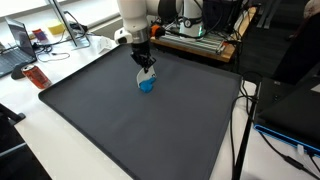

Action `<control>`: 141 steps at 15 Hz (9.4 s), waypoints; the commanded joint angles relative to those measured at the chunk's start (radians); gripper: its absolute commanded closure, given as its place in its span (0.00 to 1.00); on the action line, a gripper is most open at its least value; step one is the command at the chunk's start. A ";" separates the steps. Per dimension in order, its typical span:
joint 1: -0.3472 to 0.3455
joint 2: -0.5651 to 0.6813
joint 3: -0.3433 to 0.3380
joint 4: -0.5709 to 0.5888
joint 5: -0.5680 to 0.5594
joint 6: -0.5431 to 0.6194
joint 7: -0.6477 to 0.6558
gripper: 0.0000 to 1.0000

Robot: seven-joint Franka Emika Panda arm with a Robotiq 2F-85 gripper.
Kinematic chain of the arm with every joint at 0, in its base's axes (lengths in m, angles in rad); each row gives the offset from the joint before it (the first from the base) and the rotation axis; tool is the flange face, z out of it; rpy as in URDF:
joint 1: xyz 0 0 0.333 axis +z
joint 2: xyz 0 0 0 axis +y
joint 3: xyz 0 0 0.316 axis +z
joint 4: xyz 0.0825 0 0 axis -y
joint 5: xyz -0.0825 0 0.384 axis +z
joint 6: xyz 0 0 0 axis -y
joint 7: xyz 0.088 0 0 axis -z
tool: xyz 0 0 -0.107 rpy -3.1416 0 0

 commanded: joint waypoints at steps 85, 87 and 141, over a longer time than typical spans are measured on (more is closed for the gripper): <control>0.098 -0.122 0.023 0.111 -0.526 -0.394 0.850 0.99; 0.089 -0.142 0.039 0.099 -0.471 -0.361 0.778 0.99; -0.156 0.080 0.121 0.298 0.415 -0.463 -0.716 0.99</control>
